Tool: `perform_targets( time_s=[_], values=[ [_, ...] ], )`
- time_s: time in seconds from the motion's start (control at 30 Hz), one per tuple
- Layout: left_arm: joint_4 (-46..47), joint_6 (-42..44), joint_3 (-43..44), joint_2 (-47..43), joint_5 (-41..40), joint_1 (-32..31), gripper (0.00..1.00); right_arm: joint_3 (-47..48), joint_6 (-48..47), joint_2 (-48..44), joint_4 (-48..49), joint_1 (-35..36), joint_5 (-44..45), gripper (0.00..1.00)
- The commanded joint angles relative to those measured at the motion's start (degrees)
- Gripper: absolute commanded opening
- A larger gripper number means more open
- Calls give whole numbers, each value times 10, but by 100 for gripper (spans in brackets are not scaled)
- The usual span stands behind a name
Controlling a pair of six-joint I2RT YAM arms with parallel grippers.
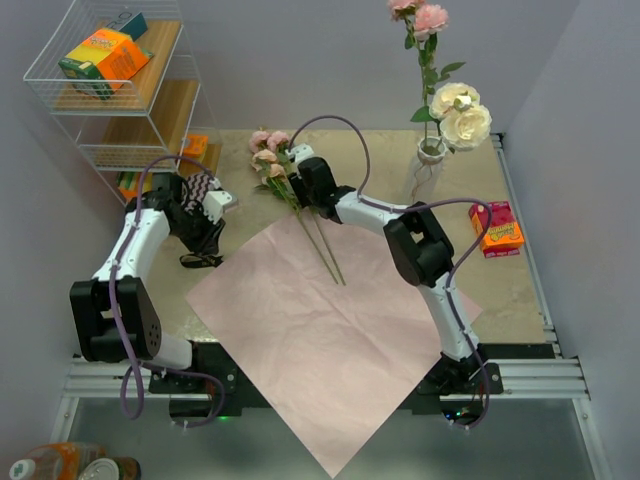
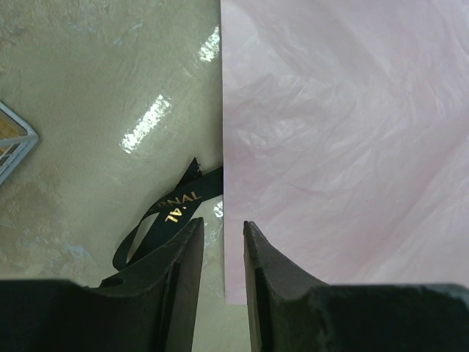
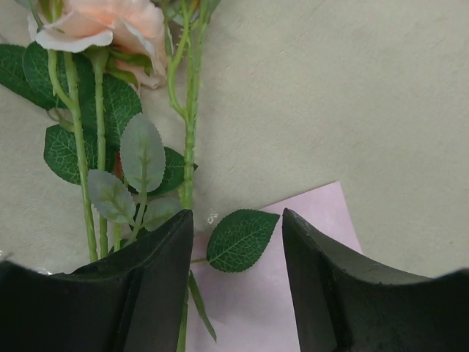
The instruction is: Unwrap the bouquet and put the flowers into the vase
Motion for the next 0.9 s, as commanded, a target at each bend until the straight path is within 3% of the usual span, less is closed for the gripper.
perform_targets(
  time_s=[0.0, 0.47, 0.57, 0.67, 0.87],
  values=[
    [13, 12, -3, 4, 5, 6, 33, 41, 13, 7, -13, 1, -24, 54],
    [11, 21, -15, 4, -6, 6, 34, 88, 40, 69, -35, 0, -47, 49],
    [12, 21, -14, 3, -6, 5, 34, 107, 41, 82, -47, -2, -49, 43],
    [11, 20, -12, 4, -7, 5, 34, 110, 42, 82, -43, -3, -51, 26],
    [11, 19, -9, 1, -4, 6, 33, 89, 40, 26, -26, -3, -44, 8]
  ],
)
